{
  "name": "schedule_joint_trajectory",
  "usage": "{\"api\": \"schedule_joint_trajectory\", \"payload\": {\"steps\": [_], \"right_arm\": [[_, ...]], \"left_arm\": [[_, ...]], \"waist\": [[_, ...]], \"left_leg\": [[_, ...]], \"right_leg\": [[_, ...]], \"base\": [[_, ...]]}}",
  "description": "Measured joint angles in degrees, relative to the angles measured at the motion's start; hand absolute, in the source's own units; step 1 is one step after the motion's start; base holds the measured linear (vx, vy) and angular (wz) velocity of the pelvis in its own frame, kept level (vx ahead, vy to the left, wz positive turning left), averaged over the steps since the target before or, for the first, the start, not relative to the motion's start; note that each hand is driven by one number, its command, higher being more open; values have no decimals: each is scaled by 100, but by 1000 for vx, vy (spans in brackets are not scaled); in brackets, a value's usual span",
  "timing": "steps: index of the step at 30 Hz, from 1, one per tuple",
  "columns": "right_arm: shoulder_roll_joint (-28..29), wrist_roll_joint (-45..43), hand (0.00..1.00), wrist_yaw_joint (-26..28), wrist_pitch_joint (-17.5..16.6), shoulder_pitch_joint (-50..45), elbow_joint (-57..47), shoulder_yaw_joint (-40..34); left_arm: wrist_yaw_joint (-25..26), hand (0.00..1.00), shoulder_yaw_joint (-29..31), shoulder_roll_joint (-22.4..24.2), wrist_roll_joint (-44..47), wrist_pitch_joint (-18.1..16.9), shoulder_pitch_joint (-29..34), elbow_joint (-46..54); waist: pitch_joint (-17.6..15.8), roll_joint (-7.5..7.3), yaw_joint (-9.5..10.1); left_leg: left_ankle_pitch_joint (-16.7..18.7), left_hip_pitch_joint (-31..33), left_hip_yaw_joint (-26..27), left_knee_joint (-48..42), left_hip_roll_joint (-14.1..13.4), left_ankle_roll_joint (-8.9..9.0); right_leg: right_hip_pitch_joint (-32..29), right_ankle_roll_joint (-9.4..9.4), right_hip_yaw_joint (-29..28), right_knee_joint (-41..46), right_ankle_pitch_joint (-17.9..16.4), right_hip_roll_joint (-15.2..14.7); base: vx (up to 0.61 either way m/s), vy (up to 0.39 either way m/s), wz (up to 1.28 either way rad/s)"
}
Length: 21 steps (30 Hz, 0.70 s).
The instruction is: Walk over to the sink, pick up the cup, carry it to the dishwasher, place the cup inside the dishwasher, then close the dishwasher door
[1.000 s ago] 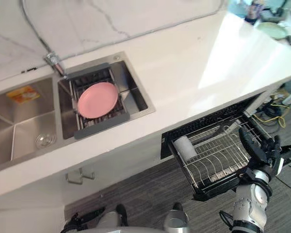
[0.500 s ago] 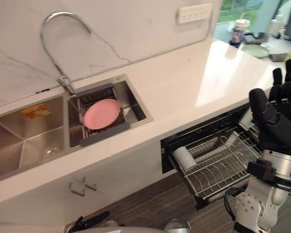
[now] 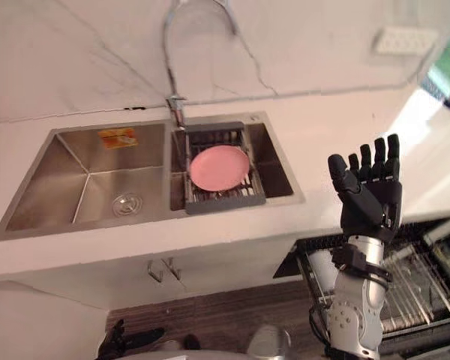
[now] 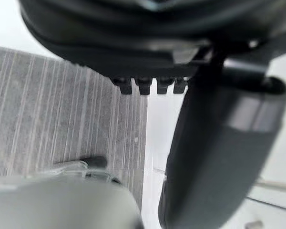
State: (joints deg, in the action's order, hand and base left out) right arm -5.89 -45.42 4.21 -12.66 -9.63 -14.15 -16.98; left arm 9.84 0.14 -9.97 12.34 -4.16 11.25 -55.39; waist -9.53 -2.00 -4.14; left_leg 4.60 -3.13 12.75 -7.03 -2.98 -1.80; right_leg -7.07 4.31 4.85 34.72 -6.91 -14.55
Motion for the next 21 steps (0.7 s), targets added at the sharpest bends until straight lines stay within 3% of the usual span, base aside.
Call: {"api": "schedule_joint_trajectory", "payload": {"steps": [2,3,9,13,16,21], "right_arm": [[-4,-4,100,125,0,33,-21,1],[-128,-5,100,329,93,267,-43,-21],[-129,-6,100,328,93,269,-43,-13],[-132,-6,100,327,135,271,-41,55],[-215,48,100,244,332,327,-36,191],[-790,1602,100,-205,829,521,436,386]], "left_arm": [[-188,100,-1,-30,-2,73,-15,-92],[-383,100,410,-96,12,306,-65,72],[-394,100,412,-80,16,315,-65,77],[-539,100,461,-85,375,580,-87,106],[-613,100,502,-88,671,844,-88,103],[-780,100,695,-41,819,1032,-88,-69]], "waist": [[19,-37,18],[-194,-371,158],[-196,-367,168],[-199,-368,185],[-196,-373,304],[7,-366,440]], "left_leg": [[18,-73,-112,23,-8,51],[737,-141,41,-566,-75,300],[757,-99,2,-622,-69,290],[761,-11,-191,-731,-60,282],[759,-13,-284,-733,-67,283],[678,55,-402,-590,-85,343]], "right_leg": [[-161,15,5,-594,-11,253],[439,-14,141,-2775,1012,607],[441,-14,168,-2758,1012,588],[551,-10,356,-2822,1015,557],[747,71,483,-3104,1080,561],[975,140,681,-3749,1380,644]], "base": [[145,11,34],[66,-1,10],[-1,0,3],[-19,1,25],[-26,-18,17],[34,-38,14]]}}
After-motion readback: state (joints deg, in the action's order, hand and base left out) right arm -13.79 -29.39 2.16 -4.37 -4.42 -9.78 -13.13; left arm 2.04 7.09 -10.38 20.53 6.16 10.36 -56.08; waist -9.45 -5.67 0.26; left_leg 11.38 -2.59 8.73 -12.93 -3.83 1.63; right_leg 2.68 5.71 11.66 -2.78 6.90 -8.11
